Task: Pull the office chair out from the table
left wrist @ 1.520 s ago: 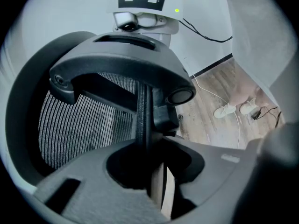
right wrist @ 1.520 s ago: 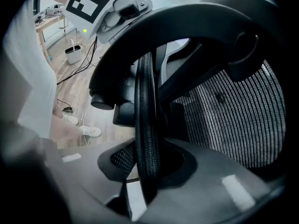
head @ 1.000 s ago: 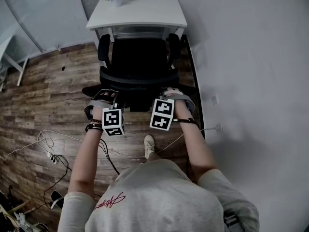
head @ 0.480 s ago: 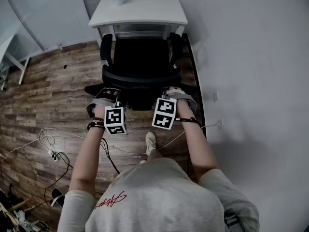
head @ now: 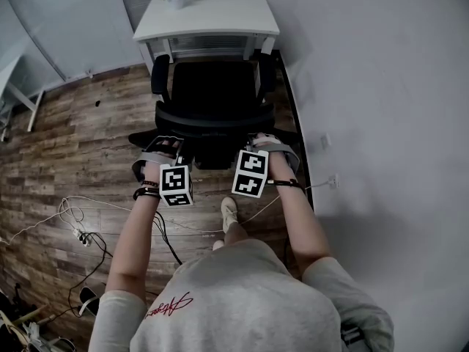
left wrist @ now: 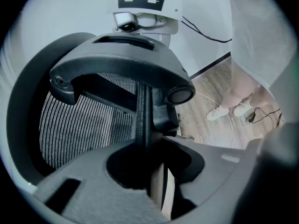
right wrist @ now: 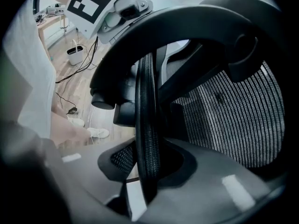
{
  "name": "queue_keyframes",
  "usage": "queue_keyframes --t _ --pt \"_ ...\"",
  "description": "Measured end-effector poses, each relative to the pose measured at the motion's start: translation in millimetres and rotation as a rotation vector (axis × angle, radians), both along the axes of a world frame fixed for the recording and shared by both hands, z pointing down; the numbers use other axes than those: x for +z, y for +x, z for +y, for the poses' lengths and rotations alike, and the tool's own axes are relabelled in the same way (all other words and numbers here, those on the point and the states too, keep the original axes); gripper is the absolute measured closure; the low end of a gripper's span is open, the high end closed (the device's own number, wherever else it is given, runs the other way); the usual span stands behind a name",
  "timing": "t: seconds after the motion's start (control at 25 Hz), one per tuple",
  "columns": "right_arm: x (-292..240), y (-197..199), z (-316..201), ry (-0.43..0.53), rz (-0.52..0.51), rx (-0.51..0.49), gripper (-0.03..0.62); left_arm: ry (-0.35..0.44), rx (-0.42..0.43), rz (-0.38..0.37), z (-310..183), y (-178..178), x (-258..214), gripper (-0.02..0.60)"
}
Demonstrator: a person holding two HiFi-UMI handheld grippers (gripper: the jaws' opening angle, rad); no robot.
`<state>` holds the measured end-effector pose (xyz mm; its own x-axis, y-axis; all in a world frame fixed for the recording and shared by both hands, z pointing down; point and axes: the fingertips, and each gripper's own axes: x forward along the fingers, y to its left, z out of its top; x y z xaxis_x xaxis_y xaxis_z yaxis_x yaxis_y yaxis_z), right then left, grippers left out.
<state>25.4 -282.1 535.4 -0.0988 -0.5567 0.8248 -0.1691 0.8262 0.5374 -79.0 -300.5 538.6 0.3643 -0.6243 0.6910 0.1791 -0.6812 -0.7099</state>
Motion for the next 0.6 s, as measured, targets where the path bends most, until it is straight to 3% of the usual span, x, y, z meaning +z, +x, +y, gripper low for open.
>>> queue_keyframes --t 0.6 --pt "2.3 2.3 36.9 -0.031 -0.013 0.011 0.484 0.007 0.013 0.006 37.3 4.0 1.0 0.489"
